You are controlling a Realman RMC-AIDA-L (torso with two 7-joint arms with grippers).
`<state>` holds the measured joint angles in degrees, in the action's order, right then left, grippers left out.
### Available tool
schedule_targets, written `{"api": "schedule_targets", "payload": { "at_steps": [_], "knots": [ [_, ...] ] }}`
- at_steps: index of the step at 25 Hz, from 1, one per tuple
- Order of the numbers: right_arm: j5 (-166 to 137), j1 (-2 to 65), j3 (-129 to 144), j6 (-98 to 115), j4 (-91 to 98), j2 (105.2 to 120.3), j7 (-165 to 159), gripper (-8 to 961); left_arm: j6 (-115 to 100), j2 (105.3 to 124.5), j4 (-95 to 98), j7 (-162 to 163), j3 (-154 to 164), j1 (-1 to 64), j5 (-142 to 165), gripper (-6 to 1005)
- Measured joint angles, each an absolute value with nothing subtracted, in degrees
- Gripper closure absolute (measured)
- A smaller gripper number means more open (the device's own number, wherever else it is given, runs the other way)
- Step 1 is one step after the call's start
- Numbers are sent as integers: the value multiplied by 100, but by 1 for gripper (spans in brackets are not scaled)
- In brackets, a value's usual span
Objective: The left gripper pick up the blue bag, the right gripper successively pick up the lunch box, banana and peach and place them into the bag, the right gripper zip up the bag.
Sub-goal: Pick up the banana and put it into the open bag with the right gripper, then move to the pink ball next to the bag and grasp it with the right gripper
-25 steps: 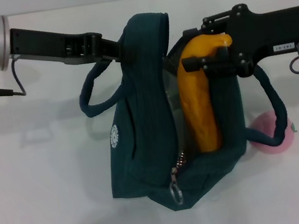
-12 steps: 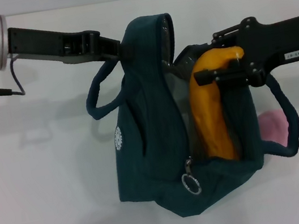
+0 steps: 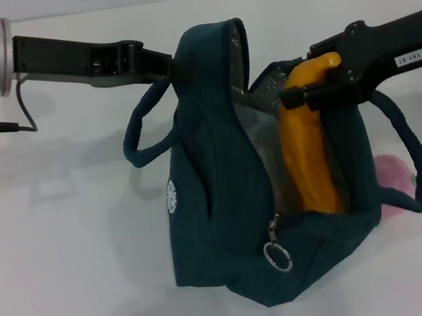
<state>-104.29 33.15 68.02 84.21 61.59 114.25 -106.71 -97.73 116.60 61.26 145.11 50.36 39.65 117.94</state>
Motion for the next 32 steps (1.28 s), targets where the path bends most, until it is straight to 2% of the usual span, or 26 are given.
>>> {"api": "schedule_targets", "payload": {
  "at_steps": [5, 18, 24, 27, 28, 29, 32],
  "knots": [
    [-10459, 3514, 6646, 8501, 6163, 11404, -10903, 418, -9773, 11670, 6126, 14511, 5036, 3960, 11794, 823],
    [-10674, 3814, 6458, 8609, 6156, 11143, -11699, 369, -9780, 11683, 6067, 14475, 5036, 3923, 11794, 816],
    [-10519, 3658, 5539, 8926, 6318, 11216, -11313, 305, -9781, 11675, 6038, 14455, 5036, 3920, 11784, 813],
    [-10497, 3432, 5067, 9307, 6655, 11219, -11234, 304, -9779, 11662, 6016, 14445, 5036, 3920, 11782, 811],
    [-10539, 3349, 5017, 9362, 6754, 11191, -11295, 304, -9778, 11653, 6001, 14441, 5036, 3919, 11782, 810],
    [-10792, 3165, 5068, 9428, 6935, 11074, -11624, 304, -9776, 11643, 5993, 14440, 5034, 3915, 11780, 810],
    [-11270, 3119, 5120, 9545, 6981, 10988, -11994, 303, -9770, 11632, 5987, 14440, 4965, 3903, 11798, 808]
  ]
}}
